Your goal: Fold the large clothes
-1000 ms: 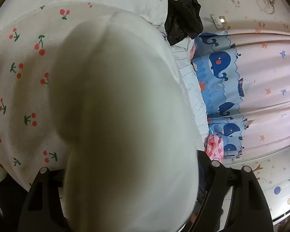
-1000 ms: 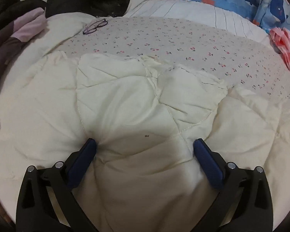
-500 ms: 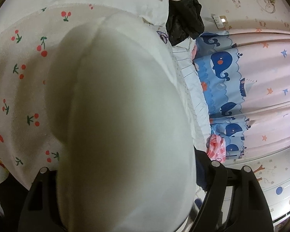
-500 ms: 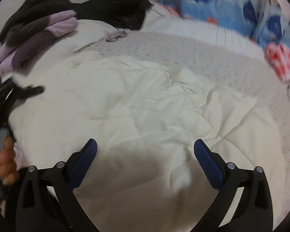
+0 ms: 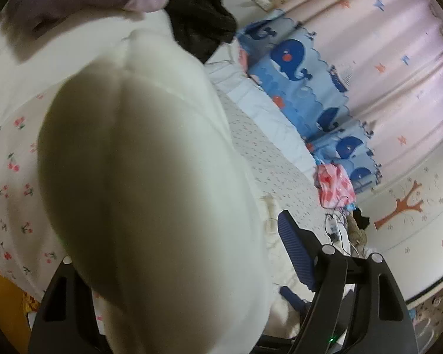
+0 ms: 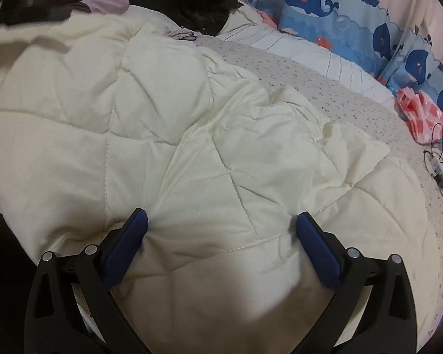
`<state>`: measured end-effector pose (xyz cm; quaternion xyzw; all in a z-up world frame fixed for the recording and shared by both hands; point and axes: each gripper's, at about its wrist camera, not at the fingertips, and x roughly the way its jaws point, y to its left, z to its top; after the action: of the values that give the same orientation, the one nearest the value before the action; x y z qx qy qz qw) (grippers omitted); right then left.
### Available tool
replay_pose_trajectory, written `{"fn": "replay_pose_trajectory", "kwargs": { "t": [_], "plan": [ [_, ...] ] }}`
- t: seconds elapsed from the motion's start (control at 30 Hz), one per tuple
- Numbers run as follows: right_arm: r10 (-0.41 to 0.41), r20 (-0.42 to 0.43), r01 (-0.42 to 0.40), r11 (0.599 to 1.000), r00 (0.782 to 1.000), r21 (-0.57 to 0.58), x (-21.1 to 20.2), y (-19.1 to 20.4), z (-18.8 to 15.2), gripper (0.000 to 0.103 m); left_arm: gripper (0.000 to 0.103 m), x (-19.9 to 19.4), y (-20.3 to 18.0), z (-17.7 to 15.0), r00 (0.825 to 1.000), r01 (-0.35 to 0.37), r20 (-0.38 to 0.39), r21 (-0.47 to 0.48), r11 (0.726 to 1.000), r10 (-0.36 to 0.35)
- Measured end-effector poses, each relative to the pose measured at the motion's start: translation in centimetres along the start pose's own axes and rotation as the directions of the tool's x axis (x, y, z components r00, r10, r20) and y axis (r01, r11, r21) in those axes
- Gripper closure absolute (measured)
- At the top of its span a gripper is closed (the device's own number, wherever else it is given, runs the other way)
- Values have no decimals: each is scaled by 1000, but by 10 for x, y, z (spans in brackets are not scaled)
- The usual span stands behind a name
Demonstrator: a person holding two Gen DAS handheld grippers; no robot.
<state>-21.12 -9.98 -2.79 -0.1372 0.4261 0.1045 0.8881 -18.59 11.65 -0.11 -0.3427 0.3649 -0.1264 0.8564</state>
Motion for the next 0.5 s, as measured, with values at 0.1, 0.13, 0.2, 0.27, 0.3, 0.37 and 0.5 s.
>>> {"fn": "replay_pose_trajectory", "kwargs": {
  "t": [0.1, 0.13, 0.2, 0.27, 0.3, 0.37, 0.5],
  "plan": [
    [31, -3, -31, 999, 1000, 31, 1, -7, 1, 6, 29, -3, -27, -1, 999, 50, -5, 46, 998, -50],
    [44, -6, -44, 998, 999, 40, 1, -10, 1, 6, 29, -4, -41, -1, 997, 76, -12, 70, 995, -75],
    [43, -8, -43, 998, 999, 38, -1, -11, 1, 6, 30, -2, -69, -5, 991, 129, -41, 123, 984, -125],
    [39, -28, -39, 999, 999, 4, -3, -12, 2, 6, 31, 3, -97, -11, 981, 185, -85, 179, 966, -172],
    [65, -56, -67, 998, 996, -20, -7, -18, 4, 6, 33, 7, -111, -15, 976, 209, -107, 207, 956, -190],
    [231, -134, -234, 972, 964, -12, -17, -43, 5, 6, 35, 18, -140, -20, 960, 267, -163, 270, 925, -229],
    [683, 59, -660, 674, 728, 332, -49, -155, -32, 6, 35, 47, -171, -29, 920, 362, -263, 292, 885, -289]
  ]
}}
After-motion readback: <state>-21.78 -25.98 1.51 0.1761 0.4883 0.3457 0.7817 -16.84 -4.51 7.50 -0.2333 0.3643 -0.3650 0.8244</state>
